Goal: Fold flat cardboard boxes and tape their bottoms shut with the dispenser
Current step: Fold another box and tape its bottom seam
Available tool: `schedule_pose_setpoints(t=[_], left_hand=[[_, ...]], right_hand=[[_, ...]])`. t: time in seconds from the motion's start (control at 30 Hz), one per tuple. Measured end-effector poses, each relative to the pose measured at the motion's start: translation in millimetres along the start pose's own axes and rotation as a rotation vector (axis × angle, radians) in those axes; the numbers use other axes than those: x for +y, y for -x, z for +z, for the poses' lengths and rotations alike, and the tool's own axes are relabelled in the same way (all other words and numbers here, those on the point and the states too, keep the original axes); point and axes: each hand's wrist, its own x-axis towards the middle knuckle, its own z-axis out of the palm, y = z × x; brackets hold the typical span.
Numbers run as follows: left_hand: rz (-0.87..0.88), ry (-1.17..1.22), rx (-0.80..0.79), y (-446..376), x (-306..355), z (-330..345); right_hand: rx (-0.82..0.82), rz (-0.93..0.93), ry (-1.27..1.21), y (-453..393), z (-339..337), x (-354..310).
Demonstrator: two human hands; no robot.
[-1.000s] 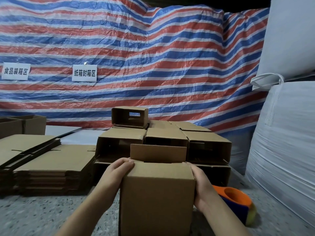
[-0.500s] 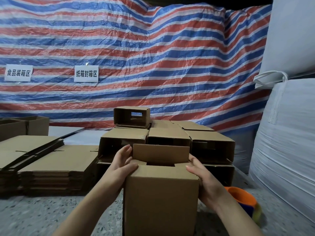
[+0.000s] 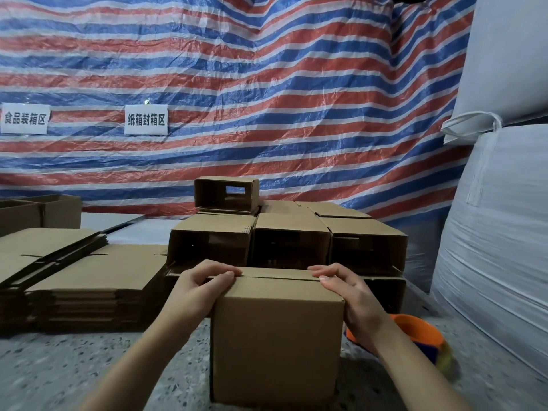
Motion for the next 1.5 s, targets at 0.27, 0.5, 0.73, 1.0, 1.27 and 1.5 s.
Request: schedule_pose_setpoints(t=[0.27, 0.5, 0.73, 1.0, 1.27, 1.5], left_hand=[[0.266, -0.917, -0.057, -6.5, 39.1, 2.4], [0.431, -1.096, -0.431, -2.6, 41.1, 57.7], [0.453, -1.096, -0.455, -11.2, 39.9, 56.3], [0.444, -0.989, -0.474, -17.1, 44.4, 53.4], [0.434, -1.018, -0.458, -10.6, 45.1, 54.6], [0.388, -0.988, -0.494, -10.6, 47.5, 51.4]], right_hand=[[-0.003, -0.008, 0.124, -1.3, -0.5, -5.8], [-0.011, -0.014, 0.161, 1.9, -1.4, -8.3], [-0.020, -0.029, 0.301, -1.8, -16.6, -11.2], [0.033, 0.325, 1.555, -11.8, -95.3, 1.7], [0.069, 0.580, 1.612, -3.1, -102.3, 54.6], [0.194, 0.380, 1.454, 0.8, -111.8, 46.1]])
